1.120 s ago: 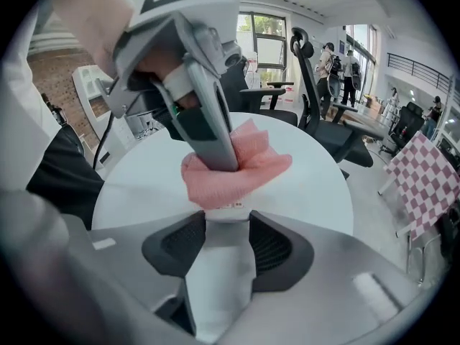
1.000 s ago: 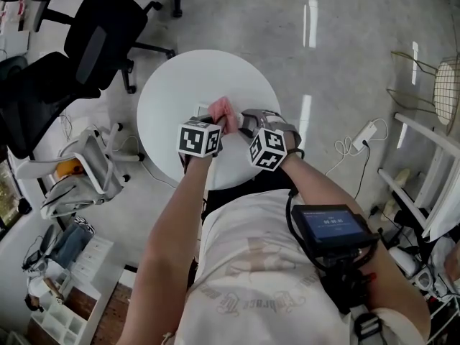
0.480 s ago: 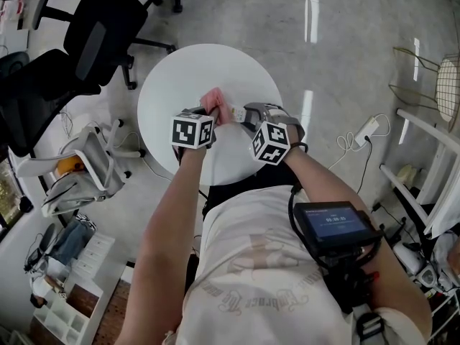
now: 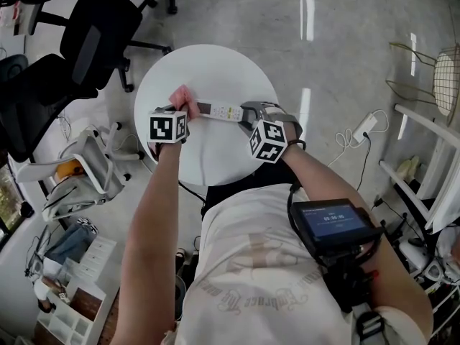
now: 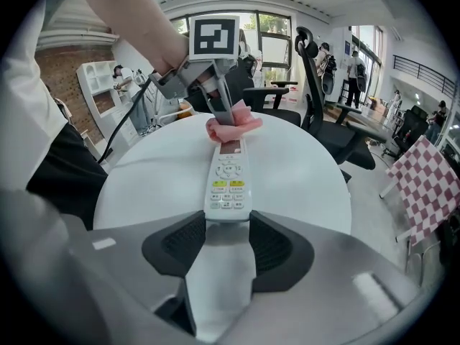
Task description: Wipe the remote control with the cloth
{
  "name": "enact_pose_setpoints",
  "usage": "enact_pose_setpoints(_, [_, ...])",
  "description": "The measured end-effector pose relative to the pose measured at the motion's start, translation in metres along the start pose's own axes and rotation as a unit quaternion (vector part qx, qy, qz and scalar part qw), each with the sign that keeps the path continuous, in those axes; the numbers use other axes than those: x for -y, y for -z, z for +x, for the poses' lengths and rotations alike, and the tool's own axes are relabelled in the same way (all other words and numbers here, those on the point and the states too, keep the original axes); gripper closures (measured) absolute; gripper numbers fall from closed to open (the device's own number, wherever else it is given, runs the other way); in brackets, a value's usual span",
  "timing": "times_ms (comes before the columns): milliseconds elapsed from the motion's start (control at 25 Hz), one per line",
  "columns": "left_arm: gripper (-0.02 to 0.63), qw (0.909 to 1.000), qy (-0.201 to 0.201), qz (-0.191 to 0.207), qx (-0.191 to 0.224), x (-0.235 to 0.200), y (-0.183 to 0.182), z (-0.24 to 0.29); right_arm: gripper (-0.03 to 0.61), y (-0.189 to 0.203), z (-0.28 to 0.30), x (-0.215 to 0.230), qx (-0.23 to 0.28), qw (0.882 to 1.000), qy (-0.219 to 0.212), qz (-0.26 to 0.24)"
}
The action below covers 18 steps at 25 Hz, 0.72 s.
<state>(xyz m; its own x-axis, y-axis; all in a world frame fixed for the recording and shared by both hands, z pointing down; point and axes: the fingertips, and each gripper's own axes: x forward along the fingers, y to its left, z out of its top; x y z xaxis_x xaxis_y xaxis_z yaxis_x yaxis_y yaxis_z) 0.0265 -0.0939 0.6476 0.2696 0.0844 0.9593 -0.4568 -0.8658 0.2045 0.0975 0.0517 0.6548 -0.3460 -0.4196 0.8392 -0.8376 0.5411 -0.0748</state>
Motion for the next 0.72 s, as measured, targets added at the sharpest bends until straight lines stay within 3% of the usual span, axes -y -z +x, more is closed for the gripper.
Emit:
enact_pose_setpoints(120, [0.594,1.0000,0.002,0.003,-0.003,-0.005,0.002,-0.003,0.377,0.001,-0.001,0.000,-0.002,1.000,0.000,0.000])
enact_pose_setpoints(360, [0.595,0.9954,-0.004,0.091,-0.031,0.023,0.006,0.005,0.377,0.004,0.000,-0.002,-0.004,1.000,0.001,0.001])
enact_pose_setpoints(720, [0.595,0.9894,0.065,0.128,-0.023,0.093,0.006,0.011,0.378,0.005,-0.001,-0.003,-0.005,1.000,0.000,0.007])
